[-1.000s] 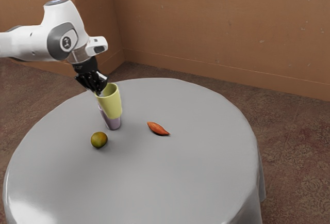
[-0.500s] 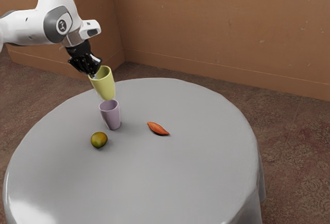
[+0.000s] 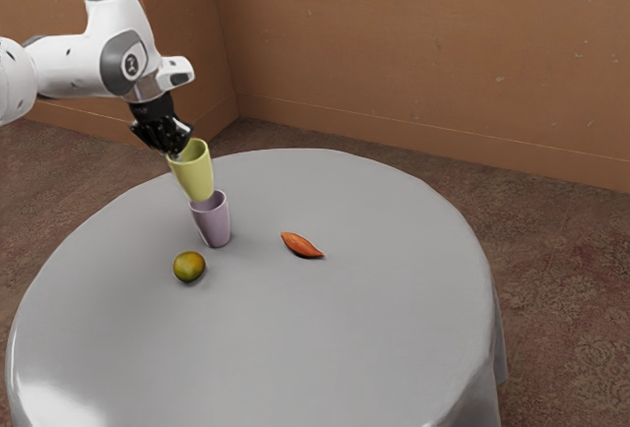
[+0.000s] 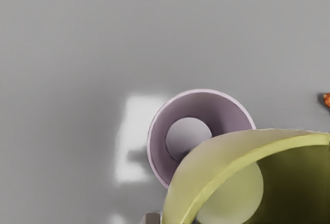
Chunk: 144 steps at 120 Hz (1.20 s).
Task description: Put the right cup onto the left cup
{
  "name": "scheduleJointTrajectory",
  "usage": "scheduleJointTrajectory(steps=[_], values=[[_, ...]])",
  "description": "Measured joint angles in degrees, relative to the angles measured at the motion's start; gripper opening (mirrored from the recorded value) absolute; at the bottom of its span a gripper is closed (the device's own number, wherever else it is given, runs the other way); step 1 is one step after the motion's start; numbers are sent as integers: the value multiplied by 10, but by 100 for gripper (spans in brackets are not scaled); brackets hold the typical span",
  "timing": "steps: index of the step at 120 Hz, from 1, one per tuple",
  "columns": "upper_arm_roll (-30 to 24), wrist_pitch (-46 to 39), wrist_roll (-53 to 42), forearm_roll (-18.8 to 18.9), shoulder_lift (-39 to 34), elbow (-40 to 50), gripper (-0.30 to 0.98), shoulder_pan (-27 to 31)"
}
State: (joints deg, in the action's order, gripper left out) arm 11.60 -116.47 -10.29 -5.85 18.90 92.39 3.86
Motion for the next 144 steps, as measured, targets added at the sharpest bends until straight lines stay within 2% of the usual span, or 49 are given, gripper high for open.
scheduleJointTrajectory(steps=[99, 108, 128, 144], values=[[2, -15, -7, -5, 76, -45, -9, 0], [2, -17, -8, -7, 80, -45, -2, 0], [2, -20, -11, -13, 83, -44, 33, 0], [2, -21, -12, -16, 78, -44, 49, 0]])
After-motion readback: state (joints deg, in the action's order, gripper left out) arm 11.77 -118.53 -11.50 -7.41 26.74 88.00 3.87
